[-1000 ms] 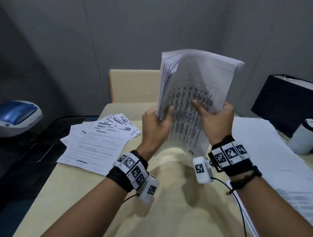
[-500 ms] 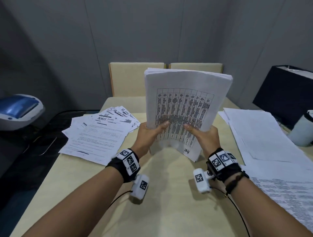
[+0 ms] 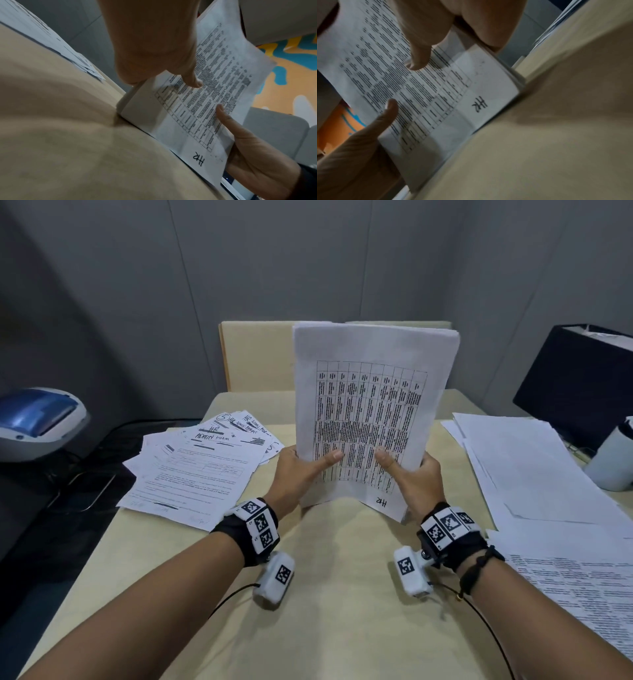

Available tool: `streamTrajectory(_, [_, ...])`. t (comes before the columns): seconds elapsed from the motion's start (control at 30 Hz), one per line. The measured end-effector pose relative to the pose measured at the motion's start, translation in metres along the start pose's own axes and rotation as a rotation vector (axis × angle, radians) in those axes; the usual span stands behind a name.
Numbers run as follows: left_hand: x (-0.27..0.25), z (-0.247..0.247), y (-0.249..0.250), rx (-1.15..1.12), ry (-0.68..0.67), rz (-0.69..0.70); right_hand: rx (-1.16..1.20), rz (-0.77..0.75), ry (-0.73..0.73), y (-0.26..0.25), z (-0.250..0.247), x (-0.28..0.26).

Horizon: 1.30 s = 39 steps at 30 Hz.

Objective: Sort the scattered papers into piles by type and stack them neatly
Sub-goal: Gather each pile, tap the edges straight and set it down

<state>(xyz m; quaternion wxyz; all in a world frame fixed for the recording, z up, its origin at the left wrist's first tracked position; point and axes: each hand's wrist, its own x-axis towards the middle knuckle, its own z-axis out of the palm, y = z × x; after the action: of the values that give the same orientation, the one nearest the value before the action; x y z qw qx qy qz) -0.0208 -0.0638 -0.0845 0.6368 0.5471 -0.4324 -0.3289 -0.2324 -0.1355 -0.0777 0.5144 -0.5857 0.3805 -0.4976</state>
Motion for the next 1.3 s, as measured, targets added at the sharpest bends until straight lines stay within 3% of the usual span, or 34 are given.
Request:
streamTrajectory(0.07, [0.001,-0.006,-0.003,0.000,-0.010,-0.043,-0.021,0.039,-0.023,0.004,-0.006,-0.004])
streamTrajectory(0.17, [0.000,-0.002,-0.002,0.002,-0.002,-0.084,-0.002,0.076,0.056,-0.001,-0.003,-0.009])
streamTrajectory(0.47, [-0.001,0.014,0.005,-0.022,0.103,-0.070,-0.203,-0.183,0.124,-0.001,-0.004,0.001])
streamTrajectory(0.77, [-0.009,0.014,0.015,-0.008,0.208,-0.005,-0.397,-0.316,-0.038,-0.021,0.010,0.001])
streamTrajectory(1.03, [-0.021,-0.003,0.015,-0.052,0.038,-0.041,-0.279,-0.243,-0.026,-0.028,-0.008,-0.001])
streamTrajectory(1.3, [-0.019,0.005,0.026,-0.121,0.042,0.032,-0.222,-0.317,0.047,-0.038,0.004,-0.016])
